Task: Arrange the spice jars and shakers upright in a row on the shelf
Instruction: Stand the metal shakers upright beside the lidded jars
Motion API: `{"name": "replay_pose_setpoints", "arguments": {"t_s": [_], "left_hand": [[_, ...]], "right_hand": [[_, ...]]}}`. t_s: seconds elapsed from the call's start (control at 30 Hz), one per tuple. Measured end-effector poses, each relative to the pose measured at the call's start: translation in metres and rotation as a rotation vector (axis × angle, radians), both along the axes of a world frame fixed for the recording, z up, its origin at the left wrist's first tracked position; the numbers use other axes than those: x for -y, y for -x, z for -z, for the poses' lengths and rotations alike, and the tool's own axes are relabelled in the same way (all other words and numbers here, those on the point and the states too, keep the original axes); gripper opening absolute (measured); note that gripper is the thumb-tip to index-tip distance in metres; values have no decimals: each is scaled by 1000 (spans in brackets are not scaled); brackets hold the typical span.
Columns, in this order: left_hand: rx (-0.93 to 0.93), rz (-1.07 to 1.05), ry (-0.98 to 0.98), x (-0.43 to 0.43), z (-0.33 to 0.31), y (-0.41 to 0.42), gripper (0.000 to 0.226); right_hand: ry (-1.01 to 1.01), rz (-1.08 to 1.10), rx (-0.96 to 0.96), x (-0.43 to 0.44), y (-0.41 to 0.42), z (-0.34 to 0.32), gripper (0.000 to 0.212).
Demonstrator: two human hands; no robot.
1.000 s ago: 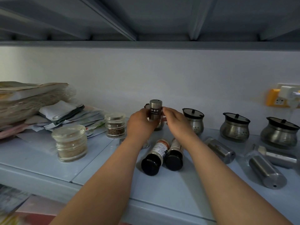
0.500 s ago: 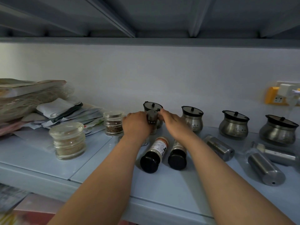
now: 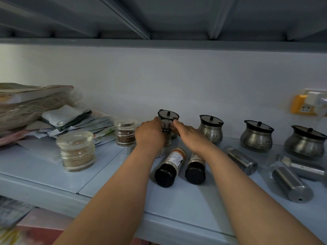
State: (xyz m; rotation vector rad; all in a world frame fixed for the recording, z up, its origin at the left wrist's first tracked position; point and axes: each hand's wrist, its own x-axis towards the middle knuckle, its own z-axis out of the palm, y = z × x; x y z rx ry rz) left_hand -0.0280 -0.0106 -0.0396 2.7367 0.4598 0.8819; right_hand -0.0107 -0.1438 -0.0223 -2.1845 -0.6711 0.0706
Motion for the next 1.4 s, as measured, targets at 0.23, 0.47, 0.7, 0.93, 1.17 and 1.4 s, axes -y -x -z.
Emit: {"name": "replay_pose_setpoints", "arguments": {"t_s": [0.23, 0.47, 0.7, 0.93, 1.17, 1.4], "left_hand": [[65, 48, -30, 0, 0, 2, 36], [67, 26, -38, -1, 0, -1, 35], [45, 6, -39, -3, 0, -1, 34], [44, -5, -66, -2, 0, -2, 31], [40, -8, -79, -2, -1, -2, 32], [41, 1, -67, -2, -1, 0, 32]], "right_hand": [[-17, -14, -19, 0, 1, 0, 62], [-7, -24, -13, -2, -2, 2, 65], [-10, -34, 5, -3, -5, 4, 67], [-8, -25, 34, -3, -4, 4, 66], [-25, -25, 56, -2, -5, 5, 65], [-56, -25, 70, -1, -4, 4, 64]]}}
